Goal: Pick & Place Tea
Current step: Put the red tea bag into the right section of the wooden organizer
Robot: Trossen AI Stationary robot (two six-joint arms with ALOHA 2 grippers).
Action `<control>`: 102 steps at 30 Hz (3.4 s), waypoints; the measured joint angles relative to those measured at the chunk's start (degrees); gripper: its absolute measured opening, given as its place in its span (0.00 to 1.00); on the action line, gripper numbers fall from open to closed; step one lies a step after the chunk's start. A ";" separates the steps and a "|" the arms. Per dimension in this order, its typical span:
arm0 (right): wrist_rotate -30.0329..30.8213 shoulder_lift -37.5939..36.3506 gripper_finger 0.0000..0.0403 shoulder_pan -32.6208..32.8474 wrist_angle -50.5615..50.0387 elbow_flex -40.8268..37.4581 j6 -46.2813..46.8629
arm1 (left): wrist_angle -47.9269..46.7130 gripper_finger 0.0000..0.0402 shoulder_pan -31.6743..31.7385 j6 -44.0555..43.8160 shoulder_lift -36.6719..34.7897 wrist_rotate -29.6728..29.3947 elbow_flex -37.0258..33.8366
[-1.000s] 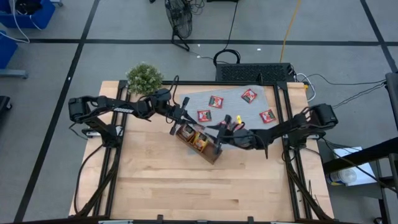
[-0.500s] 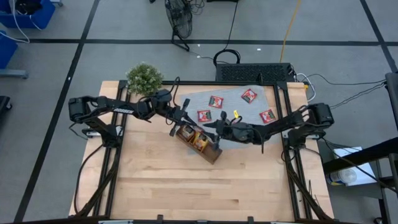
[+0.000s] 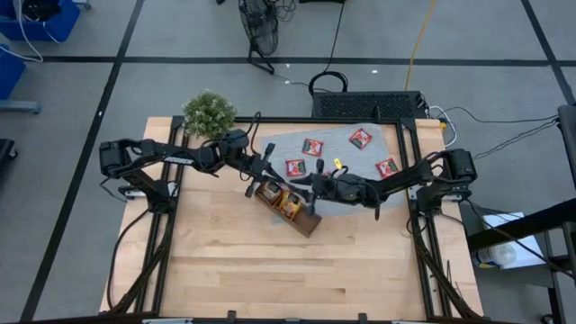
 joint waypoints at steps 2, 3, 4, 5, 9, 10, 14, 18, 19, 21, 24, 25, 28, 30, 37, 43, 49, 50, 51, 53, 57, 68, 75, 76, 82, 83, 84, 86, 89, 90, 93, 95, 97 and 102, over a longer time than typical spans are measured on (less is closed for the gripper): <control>-3.01 0.07 0.14 -0.02 0.53 0.00 0.35 | 0.07 0.00 0.00 0.01 0.00 0.01 0.00; -4.12 0.07 0.12 -0.18 0.74 0.00 0.41 | 0.06 0.00 0.00 0.00 0.00 0.02 0.00; -4.27 0.05 0.10 -0.24 0.73 0.00 0.76 | 0.05 0.00 0.00 0.00 0.00 0.02 0.00; -4.11 0.01 0.07 -0.37 0.27 0.00 1.24 | 0.04 0.00 0.00 0.01 0.00 0.00 0.00; -3.91 0.01 0.01 -1.24 -2.86 0.00 3.12 | -0.22 0.00 0.02 0.01 0.02 -0.24 -0.04; -3.44 0.01 0.01 -1.36 -3.57 0.00 3.47 | -0.15 0.00 0.02 -0.01 0.02 -0.24 -0.05; 1.24 0.01 0.00 -1.33 -5.47 0.07 2.05 | -0.26 0.00 0.04 -0.09 0.07 -0.52 -0.07; 3.61 0.01 0.00 -0.63 -5.56 0.09 -0.34 | -0.19 0.01 0.05 -0.54 0.07 -1.17 -0.07; 3.63 0.01 0.00 -0.45 -5.26 0.07 -0.86 | -0.20 0.01 0.01 -0.53 0.07 -1.26 -0.07; 3.66 0.01 0.00 -0.20 -5.13 0.04 -1.38 | -0.28 0.00 0.00 -0.55 0.07 -1.27 -0.07; 3.75 -0.11 0.00 0.20 -5.33 0.02 -1.54 | -0.25 0.02 0.00 -0.58 0.07 -1.67 -0.07; 4.37 -0.47 0.00 0.48 -5.93 0.02 -1.65 | 0.17 0.03 0.07 -0.70 0.07 -2.31 -0.06; 11.22 -2.54 0.00 2.91 -8.61 -0.02 -4.16 | 1.82 0.08 0.58 -3.17 -0.79 -6.05 -0.04; 15.99 -5.11 0.00 5.08 -11.79 -0.04 -5.49 | 2.58 0.12 1.23 -4.56 -1.99 -8.63 -0.02; 22.94 -13.47 0.00 13.29 -23.88 0.18 5.03 | 2.68 0.20 3.72 -5.16 -6.13 -14.50 0.00; 30.85 -11.46 0.00 19.49 -38.73 4.64 24.11 | 3.24 0.21 5.92 -8.32 -7.07 -16.33 0.00; 33.16 -4.33 0.00 23.21 -42.87 9.40 33.77 | 3.69 0.21 6.78 -10.80 -7.02 -16.59 0.00; 34.30 -3.20 0.00 23.60 -43.34 9.89 35.00 | 3.80 0.21 6.76 -11.45 -7.02 -16.49 0.00; 35.28 -2.10 0.00 24.01 -44.33 10.35 36.45 | 4.10 0.21 6.78 -12.09 -7.02 -16.45 0.00; 36.81 -0.36 0.00 24.70 -46.92 10.84 39.80 | 4.35 0.21 6.83 -12.56 -7.02 -16.52 0.00; 38.14 2.11 0.00 25.67 -47.96 11.30 45.26 | 4.15 0.21 6.75 -12.81 -7.02 -16.50 0.00; 39.14 5.79 0.00 25.85 -53.38 11.23 47.89 | 4.13 0.21 5.97 -13.62 -6.99 -16.50 0.00; 39.45 5.73 0.00 24.69 -55.56 11.23 45.25 | 4.13 0.21 5.42 -13.60 -6.99 -16.48 0.00; 39.44 5.71 0.00 24.55 -55.87 11.23 44.91 | 4.13 0.21 5.42 -13.60 -6.99 -16.48 0.00; 39.31 5.74 0.00 23.80 -56.69 11.23 43.15 | 4.13 0.21 5.44 -13.56 -6.97 -16.50 0.00; 39.26 5.74 0.00 23.74 -56.75 11.23 43.13 | 4.13 0.21 5.44 -13.57 -6.97 -16.50 0.00; 39.26 5.74 0.00 23.74 -56.71 11.23 43.11 | 4.13 0.21 5.44 -13.57 -6.97 -16.50 0.00; 39.26 5.74 0.00 23.74 -56.70 11.23 43.07 | 4.13 0.21 5.44 -13.55 -6.97 -16.50 0.00; 38.77 5.74 0.00 23.74 -56.70 11.23 43.11 | 4.08 0.21 5.44 -13.55 -6.95 -16.50 0.00; 38.28 5.74 0.00 23.71 -56.66 11.23 43.42 | 4.08 0.21 5.44 -13.55 -6.95 -16.50 0.00; 37.73 5.74 0.03 23.44 -56.73 11.23 44.82 | 4.08 0.21 5.44 -13.55 -6.95 -16.50 0.00; 37.75 5.74 0.07 23.36 -56.71 11.23 45.01 | 4.06 0.21 5.44 -13.55 -6.95 -16.50 0.00; 37.80 5.74 0.12 23.34 -56.73 11.23 45.08 | 3.90 0.21 5.46 -13.57 -6.95 -16.50 0.00; 39.31 5.74 0.25 23.34 -56.73 11.23 44.63 | 3.27 0.21 5.46 -13.57 -6.95 -16.50 0.00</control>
